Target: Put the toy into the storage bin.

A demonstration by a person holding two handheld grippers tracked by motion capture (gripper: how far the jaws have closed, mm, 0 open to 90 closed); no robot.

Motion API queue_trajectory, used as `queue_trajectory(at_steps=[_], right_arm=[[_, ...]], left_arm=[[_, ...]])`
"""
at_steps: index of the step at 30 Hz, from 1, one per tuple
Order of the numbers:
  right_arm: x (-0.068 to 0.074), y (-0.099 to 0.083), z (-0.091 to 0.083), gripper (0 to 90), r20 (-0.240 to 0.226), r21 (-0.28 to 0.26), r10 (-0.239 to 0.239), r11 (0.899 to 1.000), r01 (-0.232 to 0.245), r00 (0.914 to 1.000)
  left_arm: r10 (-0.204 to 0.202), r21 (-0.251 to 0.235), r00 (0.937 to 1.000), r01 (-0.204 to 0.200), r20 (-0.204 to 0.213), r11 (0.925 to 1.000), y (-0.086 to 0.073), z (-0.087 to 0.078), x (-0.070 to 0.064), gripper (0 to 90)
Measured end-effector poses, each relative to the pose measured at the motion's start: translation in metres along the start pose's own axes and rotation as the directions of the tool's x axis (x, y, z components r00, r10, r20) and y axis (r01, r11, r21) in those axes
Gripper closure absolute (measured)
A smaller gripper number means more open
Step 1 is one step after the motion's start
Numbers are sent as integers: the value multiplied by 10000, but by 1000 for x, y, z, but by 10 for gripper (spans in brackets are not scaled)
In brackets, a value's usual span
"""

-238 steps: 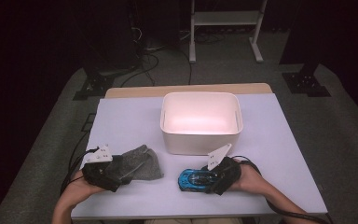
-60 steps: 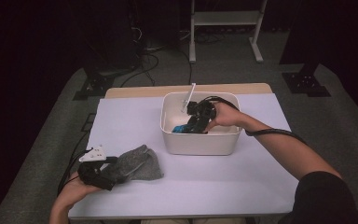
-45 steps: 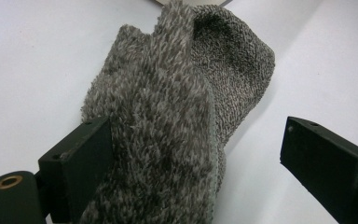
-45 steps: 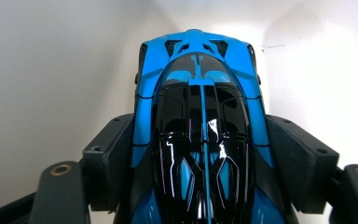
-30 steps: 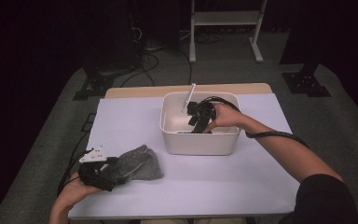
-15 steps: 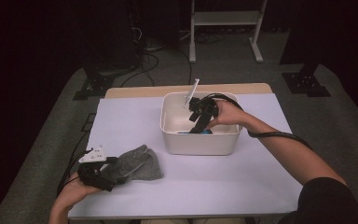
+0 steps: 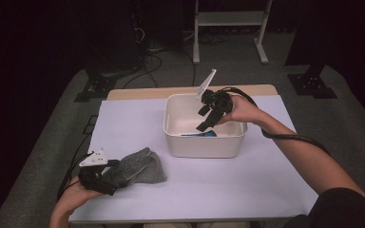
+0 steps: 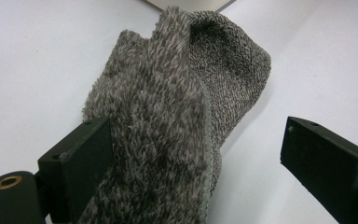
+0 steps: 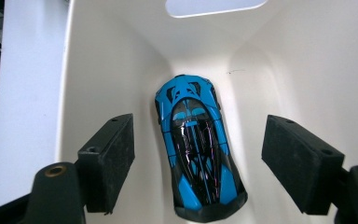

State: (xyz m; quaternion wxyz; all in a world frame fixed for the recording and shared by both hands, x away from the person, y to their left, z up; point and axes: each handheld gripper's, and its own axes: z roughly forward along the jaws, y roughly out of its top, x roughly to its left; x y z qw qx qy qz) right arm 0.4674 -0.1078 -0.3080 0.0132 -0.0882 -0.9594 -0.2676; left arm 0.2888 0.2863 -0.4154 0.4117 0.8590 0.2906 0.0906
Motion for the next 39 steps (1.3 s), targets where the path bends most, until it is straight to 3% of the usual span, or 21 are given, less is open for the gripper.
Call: queue_trajectory(at_steps=[28, 39], right_arm=[[18, -27, -68, 225, 809, -900, 514, 9950, -441, 9954], [22, -46, -81, 223, 981, -1133, 940, 9901, -827, 9907]], left_arm=[[92, 19, 9999, -92, 66, 10000, 1, 2, -3, 85], [28, -28, 10000, -28, 55, 10000, -1, 2, -2, 85]])
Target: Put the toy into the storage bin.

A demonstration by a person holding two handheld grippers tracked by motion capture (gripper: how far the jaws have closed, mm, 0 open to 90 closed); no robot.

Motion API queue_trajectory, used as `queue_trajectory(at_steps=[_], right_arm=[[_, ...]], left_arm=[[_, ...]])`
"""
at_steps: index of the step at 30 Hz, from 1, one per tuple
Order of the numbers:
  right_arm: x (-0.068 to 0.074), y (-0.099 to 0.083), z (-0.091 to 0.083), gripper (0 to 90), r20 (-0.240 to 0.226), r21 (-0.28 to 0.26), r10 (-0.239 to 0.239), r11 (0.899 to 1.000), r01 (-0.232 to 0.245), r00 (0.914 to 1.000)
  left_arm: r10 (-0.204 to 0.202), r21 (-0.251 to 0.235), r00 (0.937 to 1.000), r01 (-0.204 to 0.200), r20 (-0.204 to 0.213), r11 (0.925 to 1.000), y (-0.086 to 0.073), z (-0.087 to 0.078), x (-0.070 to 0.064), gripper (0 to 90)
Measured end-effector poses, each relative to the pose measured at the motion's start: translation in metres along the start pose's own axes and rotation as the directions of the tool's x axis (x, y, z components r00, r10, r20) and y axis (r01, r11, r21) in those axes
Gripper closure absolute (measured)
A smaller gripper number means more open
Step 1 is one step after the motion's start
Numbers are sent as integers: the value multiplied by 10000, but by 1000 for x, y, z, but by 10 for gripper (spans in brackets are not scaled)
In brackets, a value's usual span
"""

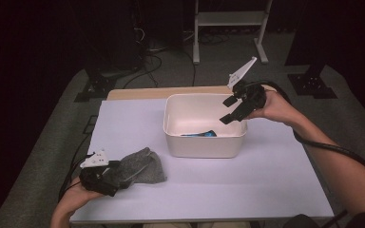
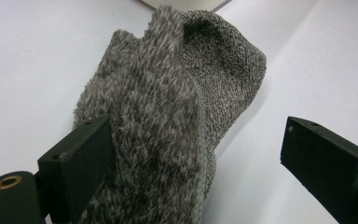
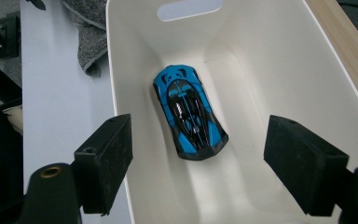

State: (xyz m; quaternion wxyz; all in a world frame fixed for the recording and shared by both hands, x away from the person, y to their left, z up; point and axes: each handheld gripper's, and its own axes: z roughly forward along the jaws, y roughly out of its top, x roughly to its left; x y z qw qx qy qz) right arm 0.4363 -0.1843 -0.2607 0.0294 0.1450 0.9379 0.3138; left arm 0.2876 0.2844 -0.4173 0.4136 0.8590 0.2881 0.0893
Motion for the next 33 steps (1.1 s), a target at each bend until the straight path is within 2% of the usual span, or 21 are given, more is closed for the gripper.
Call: queue_trajectory(at_steps=[12, 33], right_arm=[[1, -24, -23, 219, 393, -239, 475, 9986, -466, 9981], [2, -62, -43, 213, 614, -750, 1244, 9900, -1197, 9903]], left_arm=[[55, 54, 10000, -55, 41, 10000, 0, 2, -1, 85], [47, 90, 10000, -48, 26, 9999, -1, 5, -1, 85]])
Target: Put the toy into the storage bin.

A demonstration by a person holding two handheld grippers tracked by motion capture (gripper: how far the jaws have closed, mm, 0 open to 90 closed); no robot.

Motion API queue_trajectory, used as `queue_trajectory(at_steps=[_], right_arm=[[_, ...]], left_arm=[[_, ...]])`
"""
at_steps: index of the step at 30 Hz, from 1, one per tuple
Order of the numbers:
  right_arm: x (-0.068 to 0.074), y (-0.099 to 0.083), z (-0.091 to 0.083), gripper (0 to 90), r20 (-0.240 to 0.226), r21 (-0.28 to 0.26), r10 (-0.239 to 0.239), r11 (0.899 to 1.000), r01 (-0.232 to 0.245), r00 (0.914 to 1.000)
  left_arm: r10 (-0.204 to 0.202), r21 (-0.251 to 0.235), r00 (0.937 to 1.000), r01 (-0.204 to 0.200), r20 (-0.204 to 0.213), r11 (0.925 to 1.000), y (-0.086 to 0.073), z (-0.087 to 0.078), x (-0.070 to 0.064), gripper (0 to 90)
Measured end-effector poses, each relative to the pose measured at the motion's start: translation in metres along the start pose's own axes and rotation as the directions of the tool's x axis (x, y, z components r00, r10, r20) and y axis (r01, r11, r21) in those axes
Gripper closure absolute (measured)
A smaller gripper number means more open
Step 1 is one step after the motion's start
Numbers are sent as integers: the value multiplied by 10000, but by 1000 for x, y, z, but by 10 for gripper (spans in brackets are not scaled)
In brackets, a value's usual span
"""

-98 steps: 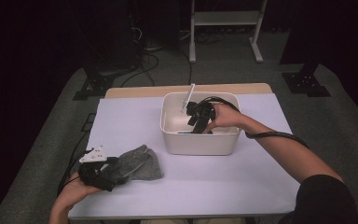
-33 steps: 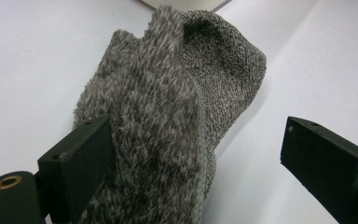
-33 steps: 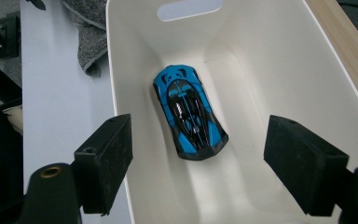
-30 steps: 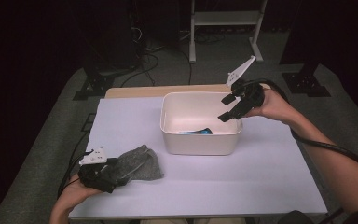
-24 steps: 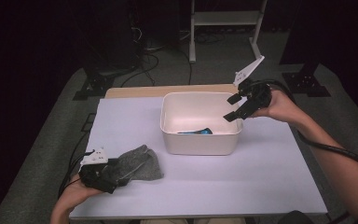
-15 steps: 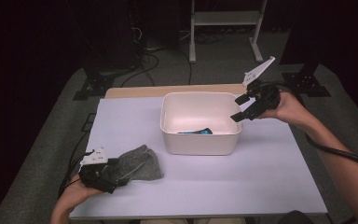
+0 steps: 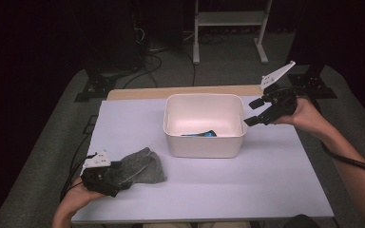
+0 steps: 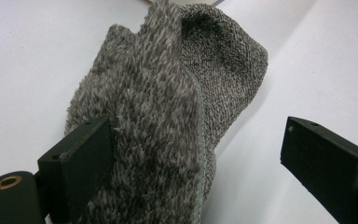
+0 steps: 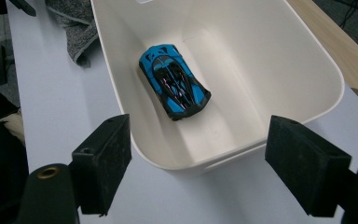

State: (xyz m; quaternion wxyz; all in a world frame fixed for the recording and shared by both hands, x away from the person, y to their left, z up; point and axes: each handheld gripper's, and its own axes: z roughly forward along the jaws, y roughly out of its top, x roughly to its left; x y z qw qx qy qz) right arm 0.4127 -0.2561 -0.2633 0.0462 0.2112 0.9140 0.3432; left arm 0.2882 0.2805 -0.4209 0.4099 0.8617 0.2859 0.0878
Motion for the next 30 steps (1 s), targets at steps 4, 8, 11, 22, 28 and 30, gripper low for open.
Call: queue_trajectory(at_steps=[4, 8, 11, 22, 28, 30], right_arm=[[0, -7, -3, 212, 68, -40, 144, 9999, -143, 9999], [1, -16, -6, 212, 123, -137, 321, 9994, -319, 9994], [1, -23, -8, 212, 147, -211, 443, 9988, -440, 9989], [-1, -44, -7, 209, 102, -403, 779, 9962, -775, 9969], [1, -54, -5, 205, 4, -497, 926, 9945, -925, 9957], [2, -58, -5, 203, -10, -518, 987, 9938, -986, 9951]], left_arm=[[-17, 19, 10000, 17, -5, 10000, -1, 1, 0, 85], [-47, 46, 10000, 47, -14, 10000, -1, 1, 0, 85], [-66, 30, 10000, 66, -21, 10000, -1, 1, 0, 85], [-92, -49, 9999, 92, -61, 9999, -1, 2, 0, 85], [-101, -60, 9999, 100, -56, 9999, -2, 2, 1, 85], [-100, -64, 9999, 100, -58, 9999, -2, 2, 1, 85]])
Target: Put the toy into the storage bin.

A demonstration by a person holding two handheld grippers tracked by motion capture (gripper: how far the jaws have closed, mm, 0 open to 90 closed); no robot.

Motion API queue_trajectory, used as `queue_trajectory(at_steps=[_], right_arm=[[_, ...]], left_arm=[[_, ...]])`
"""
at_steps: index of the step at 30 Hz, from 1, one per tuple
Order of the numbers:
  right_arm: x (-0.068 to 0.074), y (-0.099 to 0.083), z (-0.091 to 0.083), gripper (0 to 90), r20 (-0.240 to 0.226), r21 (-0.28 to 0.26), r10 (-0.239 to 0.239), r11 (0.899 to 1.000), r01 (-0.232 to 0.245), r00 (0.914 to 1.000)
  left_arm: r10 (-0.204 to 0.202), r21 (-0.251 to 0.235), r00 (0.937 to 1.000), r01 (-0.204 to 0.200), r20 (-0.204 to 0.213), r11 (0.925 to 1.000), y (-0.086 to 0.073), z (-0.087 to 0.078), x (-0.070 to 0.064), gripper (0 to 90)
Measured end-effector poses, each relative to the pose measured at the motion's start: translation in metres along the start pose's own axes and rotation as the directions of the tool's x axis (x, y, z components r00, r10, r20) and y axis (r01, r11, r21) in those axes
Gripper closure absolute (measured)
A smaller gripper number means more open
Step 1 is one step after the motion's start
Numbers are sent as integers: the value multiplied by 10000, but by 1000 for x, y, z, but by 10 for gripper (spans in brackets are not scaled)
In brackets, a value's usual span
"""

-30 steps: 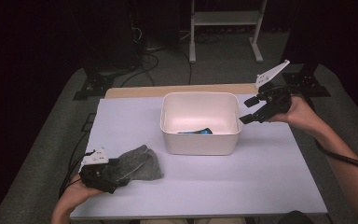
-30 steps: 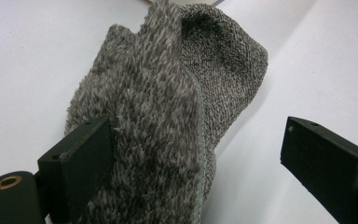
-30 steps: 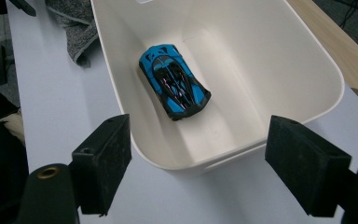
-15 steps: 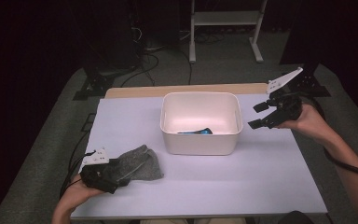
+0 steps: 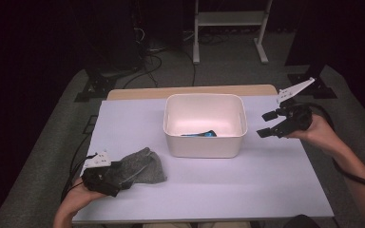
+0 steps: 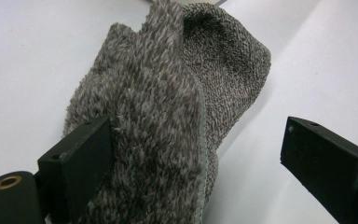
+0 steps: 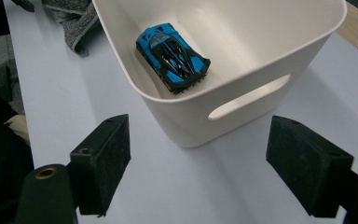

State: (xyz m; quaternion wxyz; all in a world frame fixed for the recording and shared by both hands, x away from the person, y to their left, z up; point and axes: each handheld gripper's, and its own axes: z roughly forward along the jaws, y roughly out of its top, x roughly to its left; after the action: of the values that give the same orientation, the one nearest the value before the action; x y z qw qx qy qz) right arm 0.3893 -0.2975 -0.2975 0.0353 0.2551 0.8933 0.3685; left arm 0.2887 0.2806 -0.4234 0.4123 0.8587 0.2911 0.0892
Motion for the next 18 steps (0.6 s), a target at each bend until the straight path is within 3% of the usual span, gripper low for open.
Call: queue_trajectory(at_steps=[18], right_arm=[[-2, -42, 15, 180, 120, -280, 613, 9978, -609, 9980]], left_arm=[[-21, -19, 9999, 21, -123, 10000, 0, 2, 0, 70]])
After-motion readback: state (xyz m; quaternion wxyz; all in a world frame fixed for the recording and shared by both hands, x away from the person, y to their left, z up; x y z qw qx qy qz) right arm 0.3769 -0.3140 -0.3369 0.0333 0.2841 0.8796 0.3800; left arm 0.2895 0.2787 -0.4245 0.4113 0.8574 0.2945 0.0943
